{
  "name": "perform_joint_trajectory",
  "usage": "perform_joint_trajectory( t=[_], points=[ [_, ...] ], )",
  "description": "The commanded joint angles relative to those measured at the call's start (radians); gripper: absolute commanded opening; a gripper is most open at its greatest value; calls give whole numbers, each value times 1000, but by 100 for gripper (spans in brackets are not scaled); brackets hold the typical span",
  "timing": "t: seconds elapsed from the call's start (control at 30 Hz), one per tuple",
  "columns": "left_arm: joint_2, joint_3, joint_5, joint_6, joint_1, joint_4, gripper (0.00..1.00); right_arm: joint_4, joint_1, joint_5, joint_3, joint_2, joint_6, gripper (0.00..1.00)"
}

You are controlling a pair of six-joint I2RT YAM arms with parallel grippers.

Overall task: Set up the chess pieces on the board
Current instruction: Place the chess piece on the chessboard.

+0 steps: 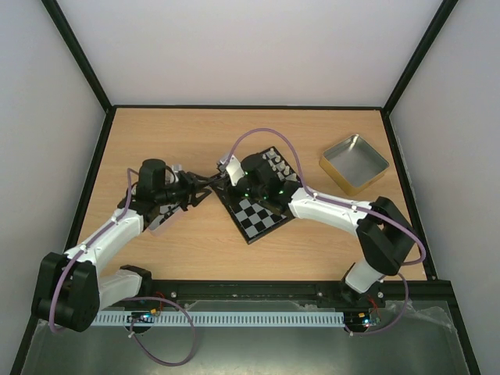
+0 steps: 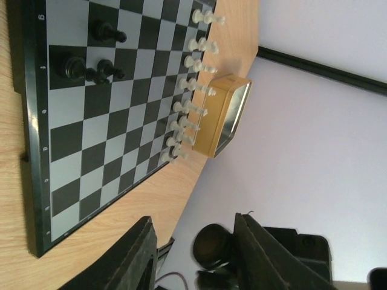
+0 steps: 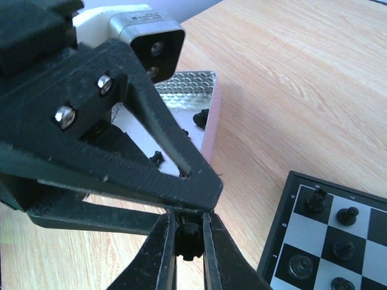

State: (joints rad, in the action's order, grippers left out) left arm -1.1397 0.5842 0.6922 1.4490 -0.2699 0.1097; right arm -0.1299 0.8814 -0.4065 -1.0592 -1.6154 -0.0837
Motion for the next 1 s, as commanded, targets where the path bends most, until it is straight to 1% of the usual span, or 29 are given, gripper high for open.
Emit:
perform_joint_trajectory(
  t=[0.0,0.03,0.17,0.27,0.43,0.6,0.67,0.77,0.97],
  points=[
    [14,42,19,-57,-4,-61,46,-7,1,49,27,70,-27,2],
    [14,44,7,-73,1,-67,51,2,1,58,38,82,-38,2],
    [5,49,-33,-166,34,-88,63,108,3,107,81,142,-96,2],
    [0,87,-95,-309,61,-176,69,230,4,171,100,188,-164,2],
    [19,196,-324,-563,79,-382,73,481,25,297,102,238,-262,2],
    [70,297,-497,-786,81,-496,75,665,64,367,109,217,-334,2],
    [104,318,-538,-853,81,-511,77,698,79,363,109,201,-352,2],
    [153,323,-547,-921,81,-500,81,700,96,328,111,175,-367,2],
    [229,302,-570,-964,81,-475,88,711,131,301,78,66,-383,2]
  ],
)
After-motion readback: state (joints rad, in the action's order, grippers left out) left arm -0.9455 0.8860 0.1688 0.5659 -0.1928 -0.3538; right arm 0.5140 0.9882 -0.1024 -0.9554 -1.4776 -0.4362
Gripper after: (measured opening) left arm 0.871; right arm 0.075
